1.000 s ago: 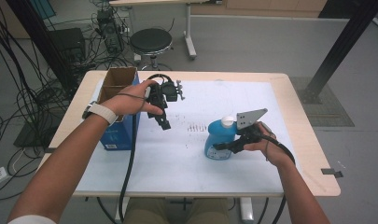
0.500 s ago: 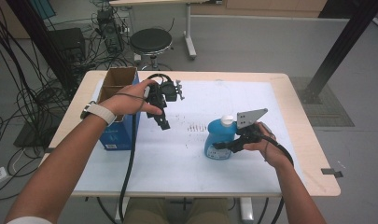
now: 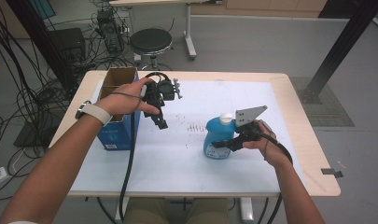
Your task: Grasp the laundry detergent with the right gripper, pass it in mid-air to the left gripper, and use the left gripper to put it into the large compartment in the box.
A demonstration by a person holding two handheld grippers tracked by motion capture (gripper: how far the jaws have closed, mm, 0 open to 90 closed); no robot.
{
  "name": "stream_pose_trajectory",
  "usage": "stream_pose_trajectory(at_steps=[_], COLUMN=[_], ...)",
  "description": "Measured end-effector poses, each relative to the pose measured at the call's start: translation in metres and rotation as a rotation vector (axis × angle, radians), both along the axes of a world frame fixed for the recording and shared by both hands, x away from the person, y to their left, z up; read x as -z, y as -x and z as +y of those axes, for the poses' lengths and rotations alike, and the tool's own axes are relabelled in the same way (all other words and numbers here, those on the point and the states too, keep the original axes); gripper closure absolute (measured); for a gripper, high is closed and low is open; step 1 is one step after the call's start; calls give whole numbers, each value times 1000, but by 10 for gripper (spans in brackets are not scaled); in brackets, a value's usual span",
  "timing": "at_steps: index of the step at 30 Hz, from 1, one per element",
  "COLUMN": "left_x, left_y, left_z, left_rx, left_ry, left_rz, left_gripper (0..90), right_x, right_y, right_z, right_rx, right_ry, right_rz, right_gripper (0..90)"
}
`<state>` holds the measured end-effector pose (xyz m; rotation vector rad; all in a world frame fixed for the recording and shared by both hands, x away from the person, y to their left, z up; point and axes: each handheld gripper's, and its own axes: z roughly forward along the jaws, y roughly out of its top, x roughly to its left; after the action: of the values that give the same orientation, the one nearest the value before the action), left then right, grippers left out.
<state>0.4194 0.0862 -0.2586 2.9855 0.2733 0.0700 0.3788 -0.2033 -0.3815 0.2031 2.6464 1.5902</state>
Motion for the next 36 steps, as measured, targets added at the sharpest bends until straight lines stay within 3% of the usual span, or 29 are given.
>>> stream_pose_trajectory(at_steps=[6,17,22,29,36], left_x=[-13,-41,-54,-69,-79], left_y=[8,27,36,44,50], left_z=[-2,-10,-15,-22,-26], left_rx=[7,45,75,110,130], left_ry=[-9,-25,-39,-53,-69], left_rz=[-6,-19,-19,-25,-13], left_gripper=[109,103,103,103,103], right_x=[-11,-37,-47,-57,-69], right_y=[5,18,23,26,29], right_z=[4,20,29,41,52], right_rx=[3,-1,-8,-7,-16], right_ry=[-22,-27,-18,-7,45], right_rz=[16,25,50,23,-12], right_gripper=[435,435,436,436,436])
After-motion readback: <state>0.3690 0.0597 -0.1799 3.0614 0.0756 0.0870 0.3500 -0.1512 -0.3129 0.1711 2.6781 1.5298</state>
